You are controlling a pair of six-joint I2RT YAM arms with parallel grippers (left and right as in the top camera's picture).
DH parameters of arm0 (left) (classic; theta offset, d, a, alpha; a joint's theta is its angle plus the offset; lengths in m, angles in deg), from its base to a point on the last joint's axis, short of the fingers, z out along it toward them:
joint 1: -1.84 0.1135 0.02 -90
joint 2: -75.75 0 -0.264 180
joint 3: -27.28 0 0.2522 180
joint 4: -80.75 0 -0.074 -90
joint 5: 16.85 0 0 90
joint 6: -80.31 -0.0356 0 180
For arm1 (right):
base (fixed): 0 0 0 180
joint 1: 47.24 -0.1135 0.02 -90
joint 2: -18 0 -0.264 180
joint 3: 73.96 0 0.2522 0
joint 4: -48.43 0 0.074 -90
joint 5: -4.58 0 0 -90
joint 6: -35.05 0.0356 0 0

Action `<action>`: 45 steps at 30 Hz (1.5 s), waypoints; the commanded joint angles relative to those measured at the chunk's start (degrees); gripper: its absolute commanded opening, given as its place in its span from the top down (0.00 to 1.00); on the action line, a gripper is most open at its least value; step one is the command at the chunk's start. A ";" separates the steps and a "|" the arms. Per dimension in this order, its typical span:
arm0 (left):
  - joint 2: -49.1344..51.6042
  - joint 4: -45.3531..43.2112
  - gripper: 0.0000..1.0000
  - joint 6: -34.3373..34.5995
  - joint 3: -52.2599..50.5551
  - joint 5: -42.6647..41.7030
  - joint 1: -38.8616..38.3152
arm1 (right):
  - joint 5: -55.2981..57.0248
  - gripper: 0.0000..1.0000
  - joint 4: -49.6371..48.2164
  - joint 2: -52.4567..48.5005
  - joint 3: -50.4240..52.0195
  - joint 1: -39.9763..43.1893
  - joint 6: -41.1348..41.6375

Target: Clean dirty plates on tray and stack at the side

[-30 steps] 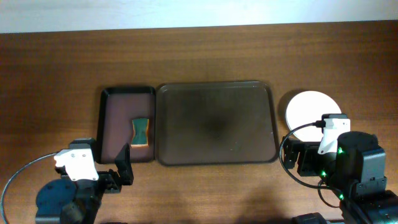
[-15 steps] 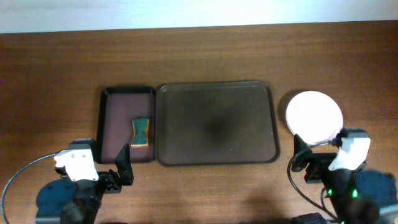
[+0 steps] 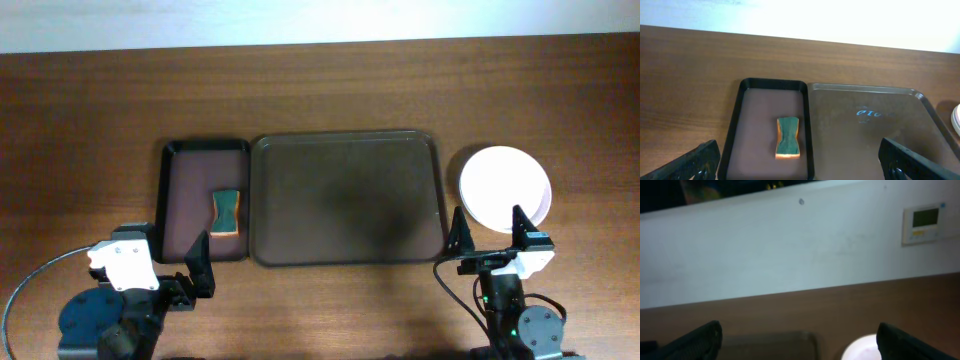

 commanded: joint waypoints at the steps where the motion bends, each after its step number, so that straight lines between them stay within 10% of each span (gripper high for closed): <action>1: -0.26 -0.11 0.01 -0.09 -0.44 -0.42 0.31 | -5.05 0.01 -2.69 0.72 3.82 1.25 -6.14; 32: -1.77 -0.28 0.01 -0.13 -5.05 3.54 0.37 | -4.87 0.01 6.08 0.55 4.52 1.22 -8.26; 45: -25.07 -46.12 0.01 -0.13 -47.43 -0.90 0.35 | -4.85 0.01 6.08 0.55 4.52 1.22 -8.26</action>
